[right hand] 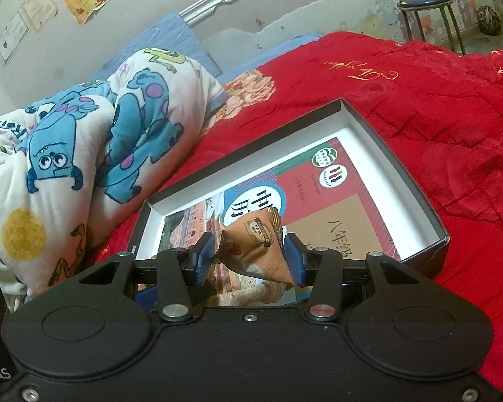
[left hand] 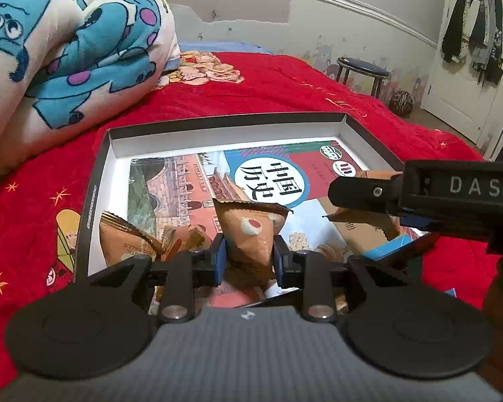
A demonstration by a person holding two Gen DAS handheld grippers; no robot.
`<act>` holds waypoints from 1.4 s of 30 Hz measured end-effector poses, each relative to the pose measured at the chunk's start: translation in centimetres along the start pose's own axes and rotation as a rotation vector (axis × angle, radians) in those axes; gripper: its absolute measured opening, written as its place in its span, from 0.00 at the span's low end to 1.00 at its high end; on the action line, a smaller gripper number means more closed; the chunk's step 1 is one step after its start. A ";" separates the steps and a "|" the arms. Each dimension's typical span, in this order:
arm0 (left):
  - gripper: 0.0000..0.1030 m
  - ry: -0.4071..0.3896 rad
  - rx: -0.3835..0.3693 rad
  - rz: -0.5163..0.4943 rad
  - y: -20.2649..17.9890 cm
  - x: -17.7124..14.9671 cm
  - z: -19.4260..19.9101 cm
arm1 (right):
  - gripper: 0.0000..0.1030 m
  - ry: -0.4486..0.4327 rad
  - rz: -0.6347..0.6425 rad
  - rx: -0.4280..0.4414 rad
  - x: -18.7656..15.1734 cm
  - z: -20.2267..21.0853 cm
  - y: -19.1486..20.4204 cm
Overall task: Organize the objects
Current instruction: 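Lower both packets into the box beside the others and open both grippers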
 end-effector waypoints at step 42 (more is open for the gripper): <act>0.59 0.036 -0.029 -0.011 -0.2 -0.2 -0.1 | 0.47 0.083 0.016 0.026 -1.2 -1.5 0.6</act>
Point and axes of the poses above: each gripper's, at about its wrist camera, not at the fingertips, and z roughly against the way its jaws point, y to its left, x to its top, the point moved 1 cm from there along -z, roughly the way its jaws point, and after that the axes turned 11 degrees about -z, right-handed, at the moved point
